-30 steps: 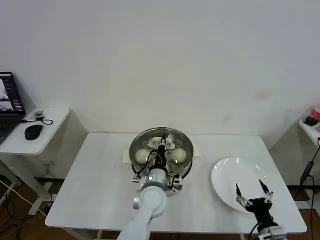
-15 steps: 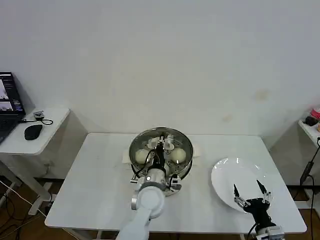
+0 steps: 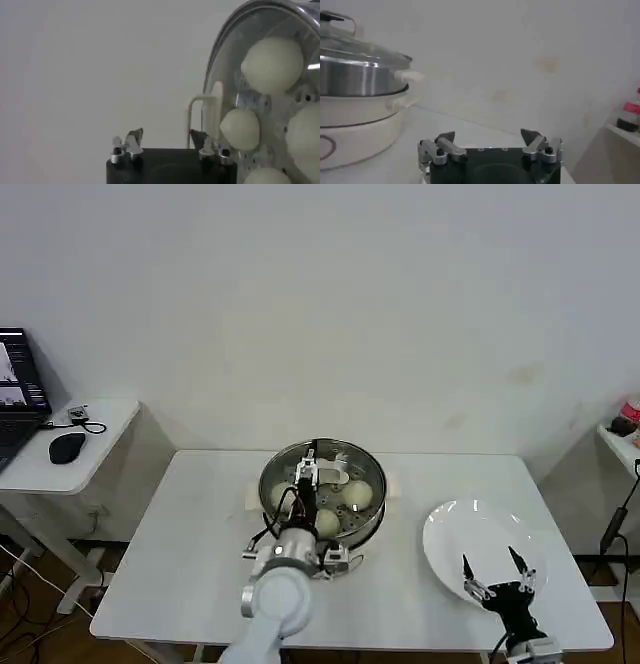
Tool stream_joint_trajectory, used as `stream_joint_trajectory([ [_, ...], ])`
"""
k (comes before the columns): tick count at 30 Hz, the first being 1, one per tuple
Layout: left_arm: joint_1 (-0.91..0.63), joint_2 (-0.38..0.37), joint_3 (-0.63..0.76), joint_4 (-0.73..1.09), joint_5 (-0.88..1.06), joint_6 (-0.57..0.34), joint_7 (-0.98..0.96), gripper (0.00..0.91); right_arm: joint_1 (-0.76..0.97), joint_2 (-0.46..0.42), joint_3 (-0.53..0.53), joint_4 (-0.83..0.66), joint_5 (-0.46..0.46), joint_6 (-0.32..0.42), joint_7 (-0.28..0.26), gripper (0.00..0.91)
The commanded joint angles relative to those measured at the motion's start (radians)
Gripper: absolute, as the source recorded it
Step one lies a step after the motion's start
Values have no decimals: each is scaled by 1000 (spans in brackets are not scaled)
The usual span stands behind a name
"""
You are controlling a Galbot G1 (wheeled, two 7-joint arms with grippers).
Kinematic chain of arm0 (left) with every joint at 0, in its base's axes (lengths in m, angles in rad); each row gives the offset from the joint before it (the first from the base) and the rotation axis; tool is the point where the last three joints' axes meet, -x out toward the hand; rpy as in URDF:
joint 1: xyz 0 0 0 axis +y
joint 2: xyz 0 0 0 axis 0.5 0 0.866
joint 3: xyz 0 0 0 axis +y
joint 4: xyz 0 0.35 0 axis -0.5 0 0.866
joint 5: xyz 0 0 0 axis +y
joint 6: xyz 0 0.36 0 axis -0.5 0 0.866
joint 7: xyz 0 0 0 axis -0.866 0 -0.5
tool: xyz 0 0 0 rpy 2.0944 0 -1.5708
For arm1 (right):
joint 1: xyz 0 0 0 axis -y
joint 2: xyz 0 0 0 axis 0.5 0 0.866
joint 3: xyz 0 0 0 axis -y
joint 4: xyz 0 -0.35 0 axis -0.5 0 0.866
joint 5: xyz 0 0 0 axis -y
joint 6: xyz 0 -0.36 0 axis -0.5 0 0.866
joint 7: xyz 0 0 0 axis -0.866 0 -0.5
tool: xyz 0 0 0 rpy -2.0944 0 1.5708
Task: Take steamed baozi put them in steamer then cover it.
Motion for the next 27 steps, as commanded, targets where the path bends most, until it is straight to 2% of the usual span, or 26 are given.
stream_joint_trajectory([
  [1, 123, 102, 1, -212, -142, -62, -7, 907, -1, 1, -5, -2, -4, 2, 1, 907],
  [5, 170, 137, -35, -270, -229, -124, -49, 907, -3, 1, -5, 1, -5, 2, 1, 907],
  [7, 201, 152, -71, -305, -354, -168, -109, 907, -5, 1, -6, 3, -5, 2, 1, 907],
  [11, 295, 179, -172, -338, -929, -195, -372, 907, -12, 2, -6, 2, -4, 7, 1, 907],
  [12, 327, 172, -212, -335, -1115, -234, -488, 907, -13, 2, -7, -1, -5, 8, 3, 907],
  [15, 421, 169, -356, -316, -1440, -305, -570, 907, -21, -1, -30, 1, -2, 18, 10, 907],
  [16, 456, 168, -420, -296, -1499, -359, -573, 907, -24, -4, -35, 5, 5, 20, 12, 907],
  [17, 490, 169, -485, -245, -1545, -453, -590, 907, -29, -10, -45, 12, 19, 22, 15, 907],
  [20, 562, 176, -572, -210, -1645, -498, -599, 907, -53, -41, -69, 28, 41, 30, 24, 907],
  [23, 637, 170, -610, -214, -1730, -498, -590, 907, -82, -75, -82, 57, 89, 18, 38, 907],
  [27, 743, 160, -603, -250, -1797, -525, -576, 907, -114, -112, -93, 81, 134, -25, 47, 907],
])
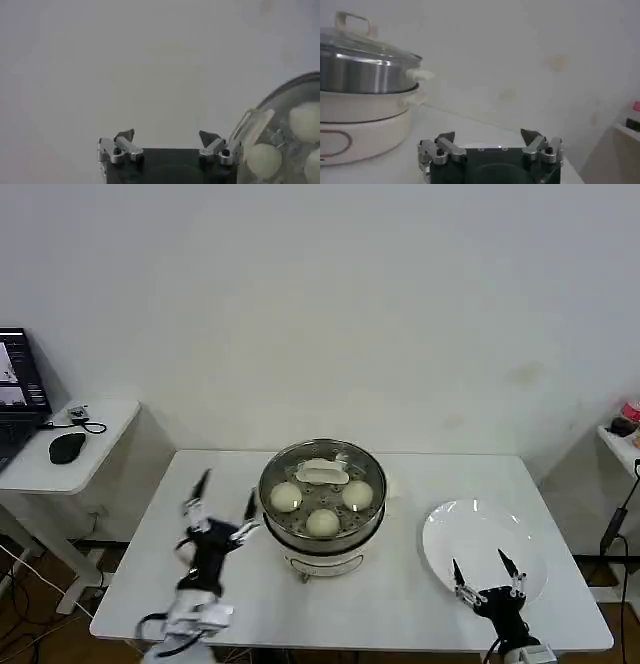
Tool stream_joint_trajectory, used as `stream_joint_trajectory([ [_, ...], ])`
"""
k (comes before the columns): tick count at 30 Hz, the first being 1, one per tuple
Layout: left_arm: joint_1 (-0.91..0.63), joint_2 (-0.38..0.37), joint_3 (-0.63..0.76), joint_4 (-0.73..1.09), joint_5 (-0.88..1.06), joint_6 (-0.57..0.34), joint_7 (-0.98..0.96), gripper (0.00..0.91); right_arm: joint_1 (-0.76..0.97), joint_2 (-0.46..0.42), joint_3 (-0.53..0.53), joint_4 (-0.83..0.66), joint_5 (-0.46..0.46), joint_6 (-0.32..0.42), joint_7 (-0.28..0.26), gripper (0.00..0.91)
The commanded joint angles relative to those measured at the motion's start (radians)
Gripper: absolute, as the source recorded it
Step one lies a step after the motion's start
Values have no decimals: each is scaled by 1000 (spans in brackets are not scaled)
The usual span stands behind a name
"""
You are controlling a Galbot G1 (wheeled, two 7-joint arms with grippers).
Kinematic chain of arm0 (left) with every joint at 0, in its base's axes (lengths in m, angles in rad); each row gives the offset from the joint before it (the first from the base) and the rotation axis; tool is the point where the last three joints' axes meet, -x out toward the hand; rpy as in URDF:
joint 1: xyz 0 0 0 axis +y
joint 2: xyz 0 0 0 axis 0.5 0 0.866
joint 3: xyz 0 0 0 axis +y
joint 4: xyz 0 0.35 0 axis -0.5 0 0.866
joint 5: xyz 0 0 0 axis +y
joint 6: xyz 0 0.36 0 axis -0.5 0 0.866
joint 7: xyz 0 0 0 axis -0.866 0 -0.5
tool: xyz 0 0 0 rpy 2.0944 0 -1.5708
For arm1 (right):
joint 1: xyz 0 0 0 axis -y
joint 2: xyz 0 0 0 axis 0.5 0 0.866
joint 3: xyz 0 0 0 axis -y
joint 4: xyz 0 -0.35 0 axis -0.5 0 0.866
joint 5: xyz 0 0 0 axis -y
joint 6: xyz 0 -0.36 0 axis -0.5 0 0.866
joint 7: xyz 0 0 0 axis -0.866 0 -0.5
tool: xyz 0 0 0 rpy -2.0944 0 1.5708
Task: Take steamed baozi put them in steamer then cover it.
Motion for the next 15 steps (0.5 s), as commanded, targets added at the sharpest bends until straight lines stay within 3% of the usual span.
stream_joint_trajectory([
  [1, 342, 1, -229, -18, -718, -189, -136, 907, -69, -80, -47, 57, 111, -52, 24, 907],
  [6, 399, -13, -206, -12, -680, -182, -116, 907, -98, -95, -73, 70, 134, -82, 37, 907],
  [10, 433, -13, -201, 11, -656, -239, -102, 907, -108, -97, -84, 80, 147, -82, 33, 907],
  [15, 435, -33, -193, 24, -623, -248, -104, 907, -110, -93, -102, 95, 137, -84, 35, 907],
])
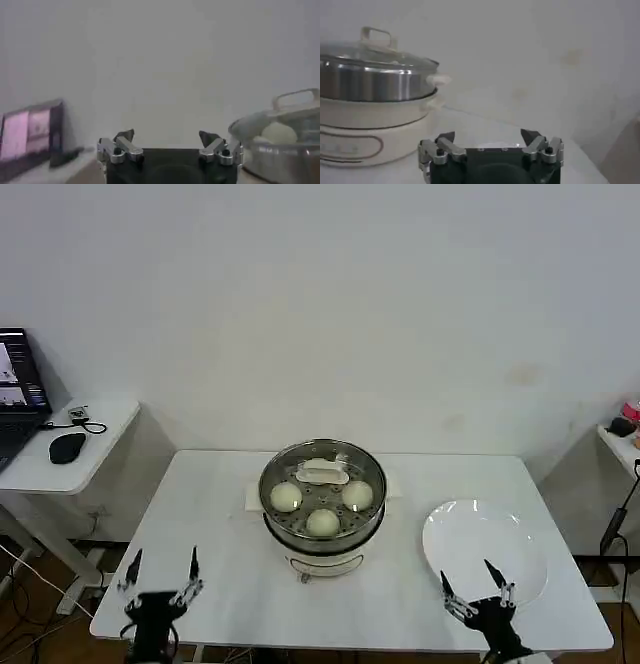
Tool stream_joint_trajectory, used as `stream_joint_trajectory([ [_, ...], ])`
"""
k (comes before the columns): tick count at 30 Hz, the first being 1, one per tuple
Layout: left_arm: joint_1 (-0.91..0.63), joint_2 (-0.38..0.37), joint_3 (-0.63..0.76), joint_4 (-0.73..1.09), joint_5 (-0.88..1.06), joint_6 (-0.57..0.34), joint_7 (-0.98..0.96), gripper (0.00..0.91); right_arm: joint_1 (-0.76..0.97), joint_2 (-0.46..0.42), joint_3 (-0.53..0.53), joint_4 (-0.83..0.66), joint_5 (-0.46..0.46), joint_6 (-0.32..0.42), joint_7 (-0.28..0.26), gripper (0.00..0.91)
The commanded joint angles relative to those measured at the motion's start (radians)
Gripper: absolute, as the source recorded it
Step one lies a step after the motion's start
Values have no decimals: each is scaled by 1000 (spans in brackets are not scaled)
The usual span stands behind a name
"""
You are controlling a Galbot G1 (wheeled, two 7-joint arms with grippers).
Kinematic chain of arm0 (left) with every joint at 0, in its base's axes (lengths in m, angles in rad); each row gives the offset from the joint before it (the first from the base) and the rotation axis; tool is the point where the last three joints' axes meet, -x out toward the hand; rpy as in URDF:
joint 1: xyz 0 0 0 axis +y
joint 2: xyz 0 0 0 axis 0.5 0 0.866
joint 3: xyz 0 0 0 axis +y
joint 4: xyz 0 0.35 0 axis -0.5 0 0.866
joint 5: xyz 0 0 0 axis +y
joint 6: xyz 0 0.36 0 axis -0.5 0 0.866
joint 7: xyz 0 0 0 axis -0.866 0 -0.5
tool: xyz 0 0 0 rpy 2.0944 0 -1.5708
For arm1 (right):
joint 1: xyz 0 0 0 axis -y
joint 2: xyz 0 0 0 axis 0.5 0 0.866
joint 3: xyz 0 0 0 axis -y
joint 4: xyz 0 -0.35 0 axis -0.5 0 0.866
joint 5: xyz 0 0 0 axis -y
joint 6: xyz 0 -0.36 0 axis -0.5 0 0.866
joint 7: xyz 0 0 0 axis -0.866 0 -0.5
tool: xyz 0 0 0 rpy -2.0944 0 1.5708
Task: Take steamed baozi put them in steamer then cover it.
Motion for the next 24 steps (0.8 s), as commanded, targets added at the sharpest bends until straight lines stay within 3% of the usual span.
stream_joint_trajectory([
  [1, 130, -23, -45, 22, -109, -86, -23, 907, -31, -22, -38, 32, 34, -27, 7, 907],
  [24, 124, -15, -40, 49, -58, -91, 6, 907, -47, -8, -75, 26, -26, -15, -1, 907],
])
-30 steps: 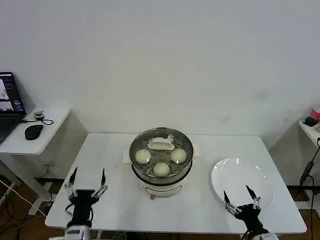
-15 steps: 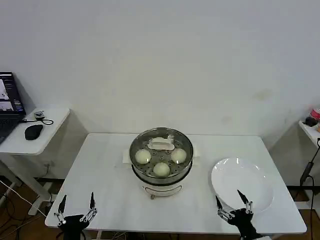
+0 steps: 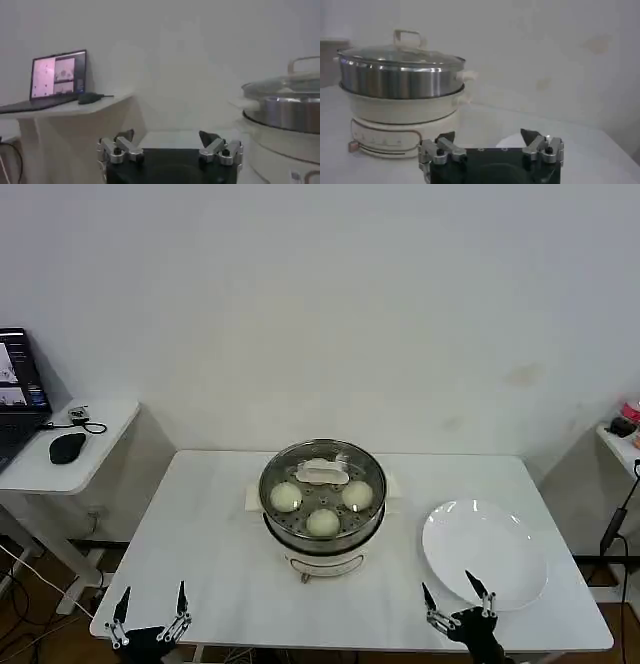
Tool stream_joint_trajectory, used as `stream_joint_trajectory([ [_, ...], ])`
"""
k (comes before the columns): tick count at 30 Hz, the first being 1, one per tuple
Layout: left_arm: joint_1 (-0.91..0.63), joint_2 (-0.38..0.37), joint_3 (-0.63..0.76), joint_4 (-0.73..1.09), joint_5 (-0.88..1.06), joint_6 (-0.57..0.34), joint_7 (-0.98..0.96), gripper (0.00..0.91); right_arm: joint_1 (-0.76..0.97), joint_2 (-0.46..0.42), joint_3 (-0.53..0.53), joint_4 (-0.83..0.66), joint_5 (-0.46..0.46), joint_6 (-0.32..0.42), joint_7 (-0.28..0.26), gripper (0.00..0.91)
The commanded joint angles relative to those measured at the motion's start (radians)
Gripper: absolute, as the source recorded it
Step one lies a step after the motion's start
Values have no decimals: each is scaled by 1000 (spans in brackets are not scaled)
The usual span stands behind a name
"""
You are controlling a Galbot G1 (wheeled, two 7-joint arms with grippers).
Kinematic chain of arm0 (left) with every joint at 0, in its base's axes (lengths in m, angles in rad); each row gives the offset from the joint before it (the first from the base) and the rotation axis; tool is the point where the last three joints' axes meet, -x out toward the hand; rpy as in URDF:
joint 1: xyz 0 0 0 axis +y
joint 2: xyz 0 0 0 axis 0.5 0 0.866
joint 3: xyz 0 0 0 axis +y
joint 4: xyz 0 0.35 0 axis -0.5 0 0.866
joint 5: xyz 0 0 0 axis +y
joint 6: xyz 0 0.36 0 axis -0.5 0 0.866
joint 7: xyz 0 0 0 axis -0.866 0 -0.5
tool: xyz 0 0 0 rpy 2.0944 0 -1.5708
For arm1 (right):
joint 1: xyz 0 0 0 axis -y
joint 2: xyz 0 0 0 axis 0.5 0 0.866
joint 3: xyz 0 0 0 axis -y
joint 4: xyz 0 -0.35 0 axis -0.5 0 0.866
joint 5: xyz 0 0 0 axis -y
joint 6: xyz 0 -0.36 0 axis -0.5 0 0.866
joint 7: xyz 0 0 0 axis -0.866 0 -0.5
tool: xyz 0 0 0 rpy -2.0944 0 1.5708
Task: Take steamed baozi put them in steamer then cover it.
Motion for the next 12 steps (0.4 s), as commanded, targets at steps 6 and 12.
stream_joint_trajectory([
  [6, 16, -7, -4, 5, 4, -13, 4, 907, -5, 2, -11, 5, -16, -8, -5, 907],
  [12, 16, -8, -3, 7, 7, -15, 7, 907, -9, 5, -10, 0, -23, 1, -6, 907],
])
